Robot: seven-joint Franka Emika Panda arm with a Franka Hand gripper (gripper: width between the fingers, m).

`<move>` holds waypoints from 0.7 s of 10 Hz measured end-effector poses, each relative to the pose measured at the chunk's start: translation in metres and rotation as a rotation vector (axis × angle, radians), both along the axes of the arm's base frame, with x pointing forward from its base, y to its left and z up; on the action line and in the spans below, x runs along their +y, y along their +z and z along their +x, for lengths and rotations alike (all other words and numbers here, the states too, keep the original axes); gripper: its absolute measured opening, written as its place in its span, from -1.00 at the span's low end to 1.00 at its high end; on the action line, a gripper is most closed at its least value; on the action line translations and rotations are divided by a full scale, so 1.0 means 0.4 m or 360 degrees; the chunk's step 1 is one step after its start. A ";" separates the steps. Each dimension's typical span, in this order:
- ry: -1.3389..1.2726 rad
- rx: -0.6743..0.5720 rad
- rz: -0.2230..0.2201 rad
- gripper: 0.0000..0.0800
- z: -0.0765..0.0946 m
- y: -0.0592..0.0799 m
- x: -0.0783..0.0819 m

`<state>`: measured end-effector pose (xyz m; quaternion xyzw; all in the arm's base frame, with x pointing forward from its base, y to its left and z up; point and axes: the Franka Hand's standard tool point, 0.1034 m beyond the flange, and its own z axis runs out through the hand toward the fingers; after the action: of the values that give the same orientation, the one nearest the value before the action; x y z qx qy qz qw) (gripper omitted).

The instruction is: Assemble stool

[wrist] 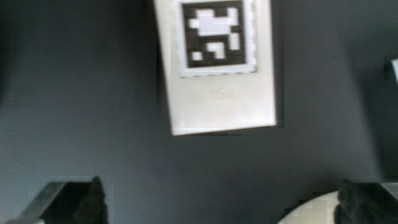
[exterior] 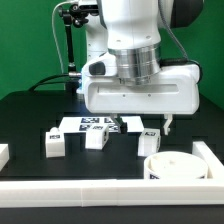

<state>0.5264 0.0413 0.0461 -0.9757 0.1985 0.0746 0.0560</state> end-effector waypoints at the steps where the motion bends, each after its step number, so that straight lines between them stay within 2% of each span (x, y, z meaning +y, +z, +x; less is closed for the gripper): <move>1: 0.0022 0.0115 0.0032 0.62 -0.010 -0.004 -0.001; 5: 0.0082 0.0458 0.0146 0.62 -0.019 -0.007 -0.008; 7: 0.0219 0.0580 0.0259 0.62 -0.004 0.005 0.005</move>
Offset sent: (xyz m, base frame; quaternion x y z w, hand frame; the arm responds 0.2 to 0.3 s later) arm 0.0000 0.0000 0.0000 0.0000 -0.1938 0.0000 0.9810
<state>0.5247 0.0433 0.0482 -0.9495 0.1314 0.2694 0.0927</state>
